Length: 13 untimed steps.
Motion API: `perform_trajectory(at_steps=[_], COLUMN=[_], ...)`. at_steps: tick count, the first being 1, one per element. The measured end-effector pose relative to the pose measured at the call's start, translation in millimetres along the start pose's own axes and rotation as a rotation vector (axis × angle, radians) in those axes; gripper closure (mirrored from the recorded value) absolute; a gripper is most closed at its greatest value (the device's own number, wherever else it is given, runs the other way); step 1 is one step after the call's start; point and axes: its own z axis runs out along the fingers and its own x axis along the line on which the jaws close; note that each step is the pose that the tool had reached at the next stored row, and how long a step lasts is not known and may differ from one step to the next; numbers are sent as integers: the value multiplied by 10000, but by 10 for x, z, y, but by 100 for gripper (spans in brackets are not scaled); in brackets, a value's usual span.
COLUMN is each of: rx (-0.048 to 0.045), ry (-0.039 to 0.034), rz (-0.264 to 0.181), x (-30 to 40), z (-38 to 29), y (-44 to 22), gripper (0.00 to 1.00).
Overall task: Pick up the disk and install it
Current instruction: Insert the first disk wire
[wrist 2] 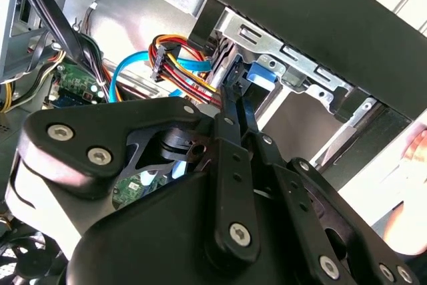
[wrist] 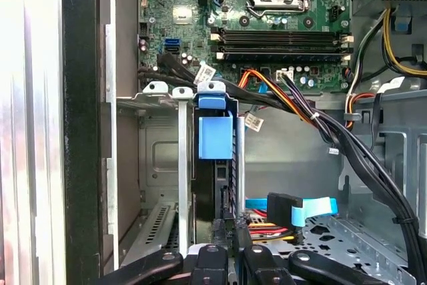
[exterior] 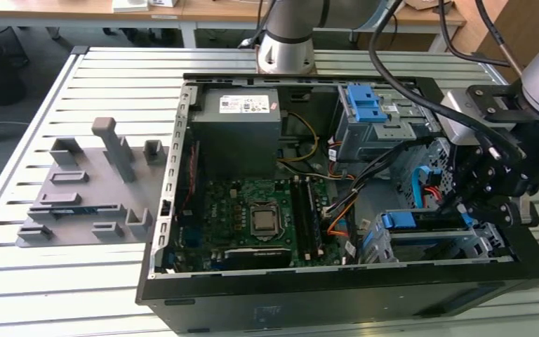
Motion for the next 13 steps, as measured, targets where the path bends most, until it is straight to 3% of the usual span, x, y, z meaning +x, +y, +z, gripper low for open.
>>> perform_trajectory(at_steps=[13], rx=[0], ry=[-2], rz=[5], x=[11], z=[31], y=[-1], gripper=[84])
